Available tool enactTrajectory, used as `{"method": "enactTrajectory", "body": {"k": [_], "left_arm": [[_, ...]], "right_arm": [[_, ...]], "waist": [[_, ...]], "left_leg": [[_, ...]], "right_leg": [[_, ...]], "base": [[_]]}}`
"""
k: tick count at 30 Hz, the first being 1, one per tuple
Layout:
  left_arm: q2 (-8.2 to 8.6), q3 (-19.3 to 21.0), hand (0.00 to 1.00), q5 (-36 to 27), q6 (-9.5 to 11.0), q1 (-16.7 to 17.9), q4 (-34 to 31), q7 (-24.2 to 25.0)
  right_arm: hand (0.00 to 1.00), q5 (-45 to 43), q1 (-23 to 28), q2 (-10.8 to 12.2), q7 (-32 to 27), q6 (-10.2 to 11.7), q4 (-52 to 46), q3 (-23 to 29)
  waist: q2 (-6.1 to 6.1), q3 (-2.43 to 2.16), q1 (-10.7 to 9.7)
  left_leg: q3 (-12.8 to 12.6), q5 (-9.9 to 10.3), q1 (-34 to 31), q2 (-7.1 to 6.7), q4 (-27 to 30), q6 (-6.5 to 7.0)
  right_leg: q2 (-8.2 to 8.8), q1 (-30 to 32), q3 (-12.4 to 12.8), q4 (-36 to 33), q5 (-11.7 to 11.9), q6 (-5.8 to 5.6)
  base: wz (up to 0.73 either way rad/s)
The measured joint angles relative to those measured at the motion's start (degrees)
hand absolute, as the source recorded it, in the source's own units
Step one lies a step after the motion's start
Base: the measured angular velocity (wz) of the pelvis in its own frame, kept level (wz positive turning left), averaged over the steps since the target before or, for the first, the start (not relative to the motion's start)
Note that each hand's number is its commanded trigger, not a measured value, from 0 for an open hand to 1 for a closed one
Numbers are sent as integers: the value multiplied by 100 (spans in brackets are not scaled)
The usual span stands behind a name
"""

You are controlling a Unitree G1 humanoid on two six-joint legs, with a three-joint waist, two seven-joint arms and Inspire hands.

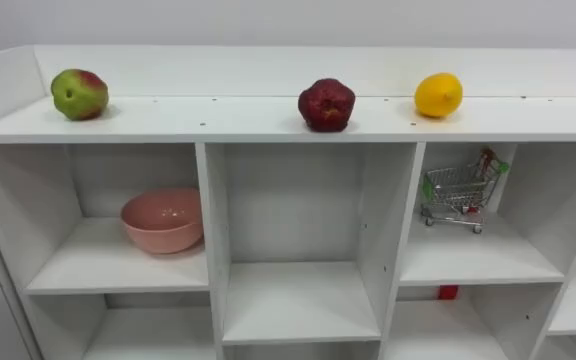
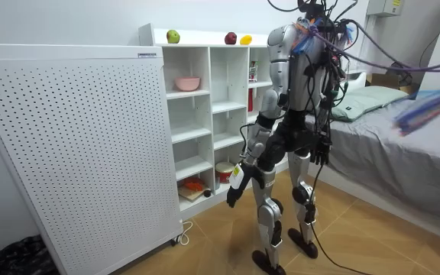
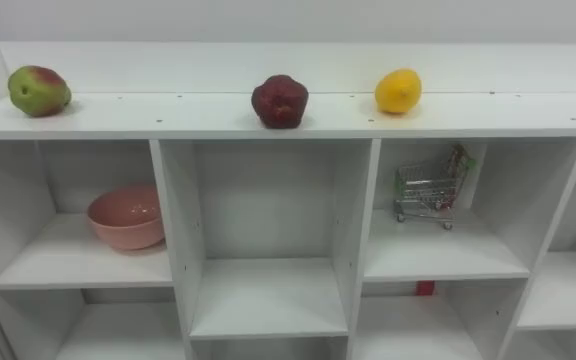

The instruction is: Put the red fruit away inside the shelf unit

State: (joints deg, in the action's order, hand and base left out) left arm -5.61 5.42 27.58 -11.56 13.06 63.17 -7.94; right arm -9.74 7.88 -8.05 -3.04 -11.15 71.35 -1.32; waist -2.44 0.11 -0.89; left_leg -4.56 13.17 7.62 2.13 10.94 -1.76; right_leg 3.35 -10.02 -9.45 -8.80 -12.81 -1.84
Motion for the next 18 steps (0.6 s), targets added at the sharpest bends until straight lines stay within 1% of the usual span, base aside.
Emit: {"method": "enactTrajectory", "body": {"k": [5, 8, 11, 13, 14, 15, 16, 17, 18], "left_arm": [[0, -14, 0, -103, 36, 0, -1, 12], [0, -14, 0, -106, 73, 17, -26, 12], [-2, -5, 0, -99, 84, 36, -74, 11], [-1, 0, 0, -62, 138, 56, -130, 5], [-4, 11, 0, -57, 163, 57, -130, -3], [-11, 48, 0, -56, 213, 58, -133, -14], [-16, 141, 0, -55, 267, 76, -171, -31], [-26, 162, 0, -56, 295, 116, -225, -39], [-65, 171, 0, -55, 365, 165, -338, -56]], "right_arm": [[0, 47, -2, 0, -96, 56, 0, 2], [0, 215, 0, 0, -245, 77, -3, 6], [0, 470, -12, 0, -417, 144, -10, 55], [0, 1036, -71, -5, -592, 178, -167, 471], [0, 1187, -72, -6, -652, 179, -294, 602], [0, 1366, -79, -9, -753, 205, -600, 876], [0, 1519, -113, -19, -893, 316, -899, 1123], [0, 1596, -129, -35, -964, 373, -1053, 1198], [0, 1657, -176, -80, -1086, 448, -1378, 1290]], "waist": [[-20, 11, -10], [0, 11, -3], [19, 20, 4], [35, 31, 0], [35, 32, -14], [23, 27, -39], [14, 28, -41], [14, 28, -41], [-2, 29, -41]], "left_leg": [[-1, 0, -1, 0, -1, 0], [0, 0, -3, 0, -6, 0], [1, 0, -5, -1, -19, 0], [-11, 0, 1, -1, -22, 0], [-11, 0, 4, -1, -24, 0], [-13, 0, 6, -2, -27, 0], [-14, 0, 19, -3, -30, 0], [-14, 0, 23, -3, -31, 0], [-15, 0, 20, -6, -31, 1]], "right_leg": [[0, -3, 2, 4, 0, 0], [0, 1, 1, 8, 0, 0], [-3, 3, 27, 7, 0, -1], [-5, 9, 39, 9, 0, -1], [-4, 8, 43, 9, 0, -1], [-4, 7, 62, 6, 0, -1], [-5, 7, 87, 4, 1, -1], [-5, 7, 91, 1, 1, -1], [-5, 11, 92, -6, 1, -1]], "base": [[0], [0], [0], [-2], [0], [-4], [-4], [-4], [0]]}}
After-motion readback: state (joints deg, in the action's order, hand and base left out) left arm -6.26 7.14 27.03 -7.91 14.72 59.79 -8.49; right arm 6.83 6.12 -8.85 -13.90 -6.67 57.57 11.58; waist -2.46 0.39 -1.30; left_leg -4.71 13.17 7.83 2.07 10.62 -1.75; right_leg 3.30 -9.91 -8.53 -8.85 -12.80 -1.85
